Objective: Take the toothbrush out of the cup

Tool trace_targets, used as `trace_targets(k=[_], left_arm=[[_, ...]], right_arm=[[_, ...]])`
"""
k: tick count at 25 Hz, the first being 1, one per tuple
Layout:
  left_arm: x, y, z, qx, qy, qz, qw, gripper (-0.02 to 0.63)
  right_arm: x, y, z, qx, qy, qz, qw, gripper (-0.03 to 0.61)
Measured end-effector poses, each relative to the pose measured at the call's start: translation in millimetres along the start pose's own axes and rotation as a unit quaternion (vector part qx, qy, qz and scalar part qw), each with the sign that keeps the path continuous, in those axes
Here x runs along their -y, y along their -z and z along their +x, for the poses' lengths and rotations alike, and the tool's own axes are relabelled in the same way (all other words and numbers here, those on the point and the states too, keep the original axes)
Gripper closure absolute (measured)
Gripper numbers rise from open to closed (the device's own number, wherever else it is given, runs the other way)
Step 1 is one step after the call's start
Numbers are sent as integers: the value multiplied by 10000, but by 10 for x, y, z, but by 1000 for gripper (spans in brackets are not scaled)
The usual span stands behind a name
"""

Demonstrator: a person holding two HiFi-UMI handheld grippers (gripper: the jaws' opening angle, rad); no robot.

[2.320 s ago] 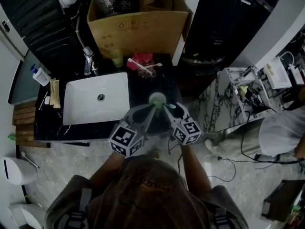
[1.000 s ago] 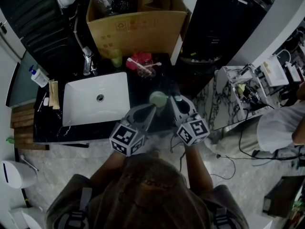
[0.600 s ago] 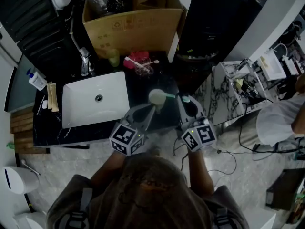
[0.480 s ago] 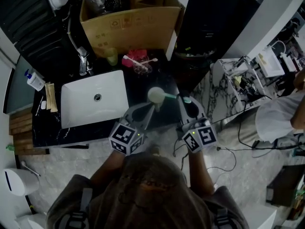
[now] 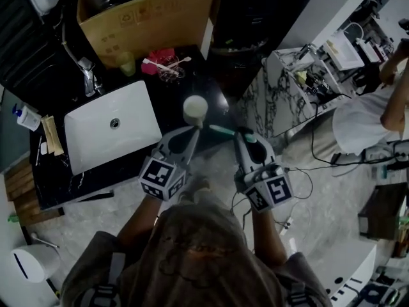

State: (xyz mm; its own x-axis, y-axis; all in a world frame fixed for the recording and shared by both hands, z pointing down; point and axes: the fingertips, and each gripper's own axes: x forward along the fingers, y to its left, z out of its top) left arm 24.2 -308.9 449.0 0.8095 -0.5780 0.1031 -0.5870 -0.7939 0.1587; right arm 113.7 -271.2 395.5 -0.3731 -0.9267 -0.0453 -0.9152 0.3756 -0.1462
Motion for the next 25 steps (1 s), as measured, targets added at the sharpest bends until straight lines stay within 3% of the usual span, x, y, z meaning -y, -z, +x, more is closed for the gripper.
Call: trace_targets(k=[5,13,25], left_arm=[[61,71,-81,-98,65,18,9999,612],[251,42,-158,-83,33,197,9998,612],[1043,177,-507,-149,-157,220,9995,612]], right_arm=[[-99,124,-282,-90,173,92,9998,541],[-198,143,-581,0,106,79,9999,541],[-161,276,-1421,-136,33,220,9997,541]])
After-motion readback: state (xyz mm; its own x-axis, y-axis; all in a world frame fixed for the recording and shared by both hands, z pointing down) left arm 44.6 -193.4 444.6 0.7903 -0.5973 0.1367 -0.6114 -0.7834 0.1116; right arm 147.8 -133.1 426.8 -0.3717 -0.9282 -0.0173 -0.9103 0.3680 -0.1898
